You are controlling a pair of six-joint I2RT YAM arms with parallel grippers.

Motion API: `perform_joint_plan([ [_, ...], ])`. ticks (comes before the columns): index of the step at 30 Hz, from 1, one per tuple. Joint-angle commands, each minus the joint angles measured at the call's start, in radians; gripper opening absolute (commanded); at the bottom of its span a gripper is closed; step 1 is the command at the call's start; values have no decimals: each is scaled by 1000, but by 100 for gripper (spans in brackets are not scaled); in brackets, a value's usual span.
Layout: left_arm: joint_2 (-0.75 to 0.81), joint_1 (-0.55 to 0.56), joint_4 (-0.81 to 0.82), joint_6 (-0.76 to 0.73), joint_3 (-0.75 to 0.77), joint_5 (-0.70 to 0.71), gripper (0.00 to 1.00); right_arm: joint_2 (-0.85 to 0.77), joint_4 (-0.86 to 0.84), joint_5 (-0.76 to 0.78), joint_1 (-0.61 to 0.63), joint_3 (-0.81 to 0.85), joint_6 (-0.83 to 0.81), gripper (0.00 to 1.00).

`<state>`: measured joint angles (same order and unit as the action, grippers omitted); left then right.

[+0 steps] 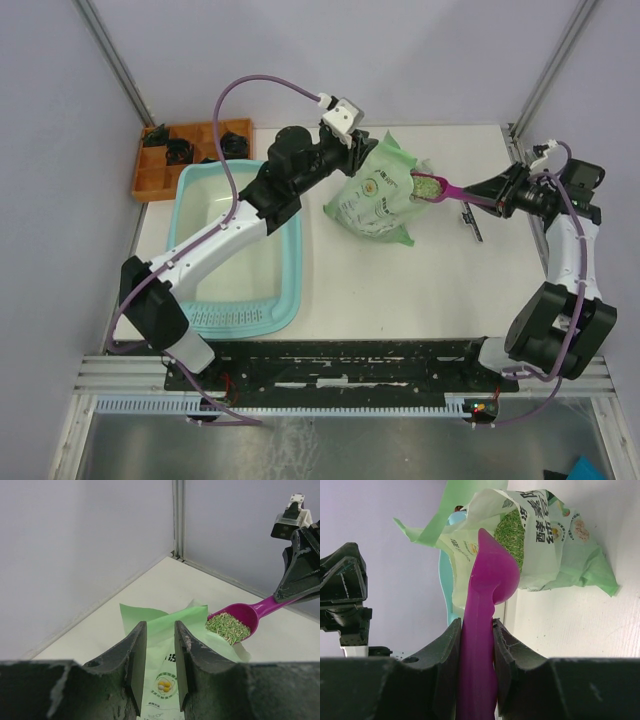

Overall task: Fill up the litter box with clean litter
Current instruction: 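Scoop the cat litter from the cat litter bag.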

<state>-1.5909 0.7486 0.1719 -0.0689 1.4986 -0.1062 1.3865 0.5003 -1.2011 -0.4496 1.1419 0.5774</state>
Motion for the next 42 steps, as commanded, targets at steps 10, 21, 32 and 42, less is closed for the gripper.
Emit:
perform_joint_plan([
  [10, 62, 4, 26, -9, -16, 20, 35, -36, -130, -118, -78, -72, 122, 2],
  [21, 88, 5, 26, -6, -43, 34, 34, -44, -161, -141, -101, -67, 171, 2],
  [32, 111, 5, 23, -6, -55, 48, 34, -59, -65, -165, -122, -11, 137, 2],
  [42, 147, 4, 12, -8, -68, 68, 34, -54, 66, -193, -157, 48, 66, 2],
])
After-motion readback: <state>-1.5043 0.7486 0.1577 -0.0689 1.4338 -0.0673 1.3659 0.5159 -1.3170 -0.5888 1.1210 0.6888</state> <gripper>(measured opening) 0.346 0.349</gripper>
